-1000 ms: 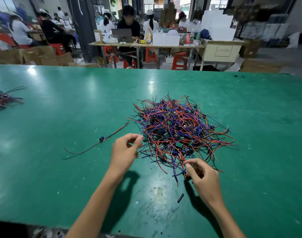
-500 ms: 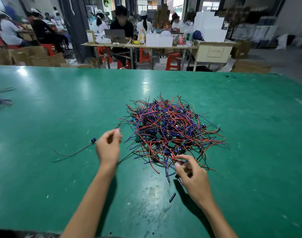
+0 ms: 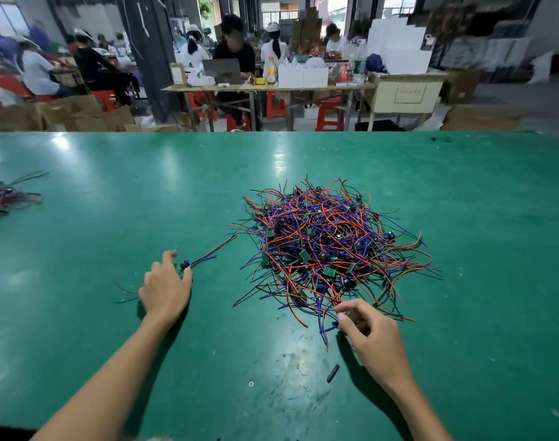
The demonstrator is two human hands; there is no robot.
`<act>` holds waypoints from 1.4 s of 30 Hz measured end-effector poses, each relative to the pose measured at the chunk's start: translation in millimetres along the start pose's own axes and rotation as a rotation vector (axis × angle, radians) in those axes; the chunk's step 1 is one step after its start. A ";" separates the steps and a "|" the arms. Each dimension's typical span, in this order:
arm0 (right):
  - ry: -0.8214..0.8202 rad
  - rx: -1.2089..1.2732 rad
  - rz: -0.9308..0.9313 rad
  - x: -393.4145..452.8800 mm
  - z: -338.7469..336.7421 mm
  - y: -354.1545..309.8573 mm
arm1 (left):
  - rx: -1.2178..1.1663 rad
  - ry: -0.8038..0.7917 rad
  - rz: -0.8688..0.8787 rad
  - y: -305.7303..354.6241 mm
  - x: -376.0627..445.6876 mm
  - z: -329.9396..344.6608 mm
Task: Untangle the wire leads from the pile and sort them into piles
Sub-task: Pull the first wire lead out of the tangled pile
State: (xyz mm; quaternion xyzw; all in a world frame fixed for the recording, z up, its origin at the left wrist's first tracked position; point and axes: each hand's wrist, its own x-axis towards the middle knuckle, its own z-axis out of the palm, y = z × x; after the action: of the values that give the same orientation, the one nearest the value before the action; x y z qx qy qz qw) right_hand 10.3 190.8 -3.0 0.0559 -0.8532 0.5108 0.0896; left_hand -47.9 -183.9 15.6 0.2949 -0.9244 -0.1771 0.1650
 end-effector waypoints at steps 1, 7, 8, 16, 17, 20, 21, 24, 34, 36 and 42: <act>0.001 0.000 -0.004 -0.2 -0.5 0.2 | 0.023 -0.023 0.015 -2.4 3.9 -2.0; 0.008 -0.014 -0.002 -0.5 -1.3 -2.2 | 0.038 -0.026 -0.164 -22.6 21.7 -12.9; 0.013 -0.027 -0.005 -0.9 -1.7 -3.7 | 0.031 -0.029 -0.170 -21.5 19.7 -14.6; 0.159 -0.326 -0.059 -4.4 2.6 -12.7 | -0.206 -0.137 0.413 68.8 -64.7 3.2; 0.185 -0.354 -0.036 -4.7 3.5 -12.3 | -0.145 -0.177 0.459 78.9 -78.0 12.6; 0.268 -0.401 0.003 -5.8 3.0 -11.3 | -0.016 -0.126 0.453 93.2 -102.7 35.0; 0.287 -0.390 0.008 -6.4 2.4 -11.3 | -0.026 -0.114 0.430 92.6 -106.1 37.3; 0.331 -0.313 0.008 -8.6 0.1 -12.9 | -0.237 -0.141 0.388 86.0 -108.7 34.2; 0.068 -0.508 -0.284 -8.9 4.5 -20.8 | -0.544 -0.079 0.385 81.2 -122.7 13.6; 0.090 -0.537 -0.288 -8.8 7.2 -18.5 | -0.577 -0.065 0.407 81.4 -124.2 11.9; 0.243 -0.527 -0.332 -11.8 4.5 -15.8 | -0.735 0.108 0.428 82.3 -128.6 8.0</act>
State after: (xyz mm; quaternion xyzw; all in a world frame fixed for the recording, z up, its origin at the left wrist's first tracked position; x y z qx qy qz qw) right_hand 24.4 179.4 6.0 0.1077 -0.9182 0.2540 0.2842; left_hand 8.1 -41.6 17.7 0.0268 -0.8303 -0.4407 0.3401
